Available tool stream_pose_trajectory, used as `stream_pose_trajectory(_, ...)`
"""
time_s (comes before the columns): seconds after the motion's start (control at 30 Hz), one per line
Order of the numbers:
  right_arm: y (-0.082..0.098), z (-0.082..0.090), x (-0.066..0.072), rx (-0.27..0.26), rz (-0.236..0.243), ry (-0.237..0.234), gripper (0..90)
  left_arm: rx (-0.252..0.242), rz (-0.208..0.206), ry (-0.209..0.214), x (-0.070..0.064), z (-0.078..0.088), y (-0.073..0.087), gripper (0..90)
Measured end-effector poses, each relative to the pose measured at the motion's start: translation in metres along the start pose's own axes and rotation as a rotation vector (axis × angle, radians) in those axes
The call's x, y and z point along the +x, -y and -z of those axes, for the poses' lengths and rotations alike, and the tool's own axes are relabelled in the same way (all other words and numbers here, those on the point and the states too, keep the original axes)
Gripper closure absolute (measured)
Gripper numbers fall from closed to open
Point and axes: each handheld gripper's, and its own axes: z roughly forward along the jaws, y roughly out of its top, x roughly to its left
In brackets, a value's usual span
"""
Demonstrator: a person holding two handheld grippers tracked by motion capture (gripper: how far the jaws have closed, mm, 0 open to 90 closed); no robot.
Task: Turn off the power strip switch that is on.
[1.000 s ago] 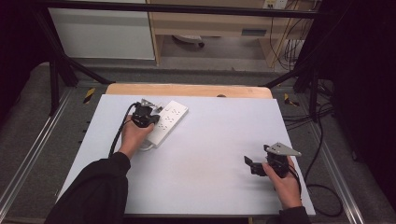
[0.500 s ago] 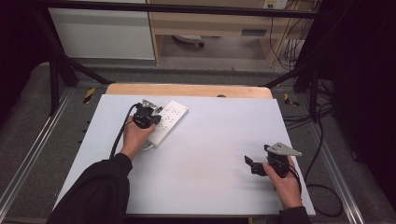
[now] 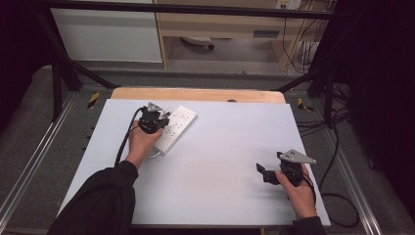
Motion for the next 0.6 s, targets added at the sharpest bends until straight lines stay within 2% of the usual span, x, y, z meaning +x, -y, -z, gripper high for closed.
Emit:
stream_pose_trajectory(0.07, 0.0, 0.0, 0.0, -0.001, 0.0, 0.0, 5.3, -0.009, 0.015, 0.012, -0.001, 0.003, -0.001, 89.4)
stream_pose_trajectory(0.23, 0.0, -0.001, 0.0, -0.002, 0.001, -0.001, 5.3, -0.027, 0.001, 0.012, -0.006, 0.01, -0.005, 77.3)
stream_pose_trajectory(0.37, 0.0, -0.001, 0.001, -0.003, 0.002, -0.001, 5.2, -0.041, -0.009, -0.001, -0.01, 0.012, -0.008, 62.8)
stream_pose_trajectory(0.43, 0.0, -0.001, 0.001, -0.002, 0.0, -0.001, 5.2, -0.042, 0.003, -0.01, -0.011, 0.013, -0.009, 51.5)
stream_pose_trajectory(0.57, 0.0, -0.001, 0.0, -0.001, 0.002, 0.0, 5.1, -0.043, 0.017, -0.019, -0.013, 0.013, -0.011, 36.8)
stream_pose_trajectory(0.6, 0.0, -0.001, 0.0, 0.0, 0.002, -0.001, 5.1, -0.04, 0.031, -0.016, -0.014, 0.013, -0.011, 33.1)
